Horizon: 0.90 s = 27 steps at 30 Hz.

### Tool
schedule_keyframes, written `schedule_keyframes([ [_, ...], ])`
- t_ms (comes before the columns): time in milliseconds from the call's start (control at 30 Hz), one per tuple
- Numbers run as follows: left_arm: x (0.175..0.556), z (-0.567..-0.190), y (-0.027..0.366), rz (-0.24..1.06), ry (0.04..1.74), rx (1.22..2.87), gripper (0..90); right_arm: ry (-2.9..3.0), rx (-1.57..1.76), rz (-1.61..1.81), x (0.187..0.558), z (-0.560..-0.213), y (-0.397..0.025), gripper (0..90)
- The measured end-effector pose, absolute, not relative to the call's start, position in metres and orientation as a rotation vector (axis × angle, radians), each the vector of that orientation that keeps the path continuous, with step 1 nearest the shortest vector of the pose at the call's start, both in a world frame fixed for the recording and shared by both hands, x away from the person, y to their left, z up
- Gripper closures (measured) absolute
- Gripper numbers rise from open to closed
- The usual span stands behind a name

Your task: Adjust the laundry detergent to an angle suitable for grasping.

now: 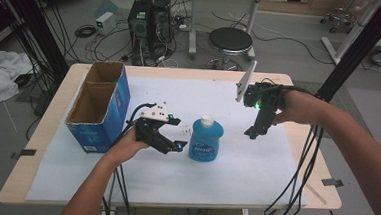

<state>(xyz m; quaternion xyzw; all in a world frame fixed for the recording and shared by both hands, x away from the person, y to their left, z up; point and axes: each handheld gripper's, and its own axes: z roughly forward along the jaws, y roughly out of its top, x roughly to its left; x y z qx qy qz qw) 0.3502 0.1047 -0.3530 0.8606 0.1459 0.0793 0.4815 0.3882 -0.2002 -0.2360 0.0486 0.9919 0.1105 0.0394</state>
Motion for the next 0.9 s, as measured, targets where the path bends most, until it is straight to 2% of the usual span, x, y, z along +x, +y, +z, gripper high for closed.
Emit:
schedule_keyframes([
  [267, 0.346, -0.334, 0.115, 0.216, 0.370, 2.217, 19.1, 3.032, 0.151, 0.345, 0.387, -0.235, -0.202, 2.8],
  [333, 0.344, -0.330, 0.116, 0.220, 0.384, 2.258, 10.7, 3.031, 0.151, 0.345, 0.387, -0.235, -0.203, 2.8],
  [467, 0.341, -0.322, 0.117, 0.232, 0.362, 2.339, 9.5, 3.029, 0.150, 0.351, 0.388, -0.235, -0.204, 2.8],
  [500, 0.341, -0.320, 0.116, 0.235, 0.372, 2.367, 6.3, 3.029, 0.151, 0.352, 0.388, -0.236, -0.204, 2.8],
  [767, 0.336, -0.303, 0.114, 0.254, 0.382, 2.556, 5.9, 3.023, 0.156, 0.360, 0.388, -0.237, -0.207, 2.8],
  [900, 0.335, -0.293, 0.115, 0.222, 0.427, 2.619, 6.0, 3.018, 0.153, 0.369, 0.389, -0.236, -0.207, 2.8],
])
